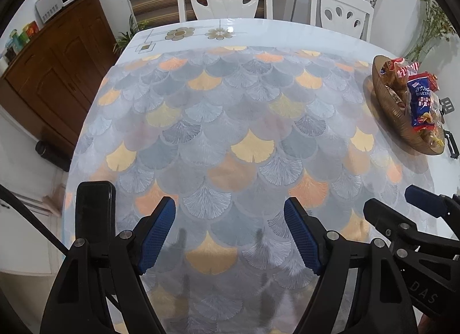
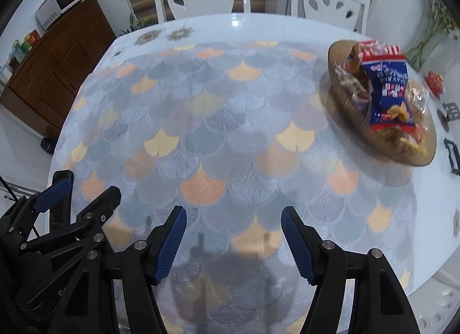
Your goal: Organize snacks
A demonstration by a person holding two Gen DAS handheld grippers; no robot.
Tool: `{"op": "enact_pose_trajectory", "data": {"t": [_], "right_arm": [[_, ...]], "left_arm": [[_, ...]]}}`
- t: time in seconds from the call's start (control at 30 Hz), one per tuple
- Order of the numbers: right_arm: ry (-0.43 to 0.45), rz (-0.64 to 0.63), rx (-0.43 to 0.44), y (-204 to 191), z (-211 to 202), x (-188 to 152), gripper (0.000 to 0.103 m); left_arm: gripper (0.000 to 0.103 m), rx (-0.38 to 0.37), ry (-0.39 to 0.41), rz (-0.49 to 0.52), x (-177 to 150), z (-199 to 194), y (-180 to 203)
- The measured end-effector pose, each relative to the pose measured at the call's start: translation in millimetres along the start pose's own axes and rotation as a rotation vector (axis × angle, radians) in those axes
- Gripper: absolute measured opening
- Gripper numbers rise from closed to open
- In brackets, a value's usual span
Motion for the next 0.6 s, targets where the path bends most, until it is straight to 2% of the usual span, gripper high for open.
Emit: {"op": "enact_pose_trajectory", "data": {"t": [0.1,0.3,0.6], "right_arm": [[-0.002,-0.002,0.002,0.2,0.6,-0.2,0.066],[-0.016,-0.001,0.015,-0.9,3.9,-1.3,0.066],[-0.018,-0.006,0.018,-0.1,6.6,-1.1,0.066]], "left_arm": [[0.077,0.003,-0.004,-0.007,-0.3,0.8,-1.3],[0.077,0.057,0.027,0.023,-1.6,-0.8,0.9],[0.077,0.048,0.011,0.017,-1.0,1.6,-1.2]]}}
Point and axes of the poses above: each gripper's, at about its wrist camera, not at the fingertips, and z roughly the way its jaws point, y to its right, x to its top, the point moved 3 cm from there along z, roughly the way its jaws point, and after that the axes turned 13 degrees about -z, right-handed, at the moved point
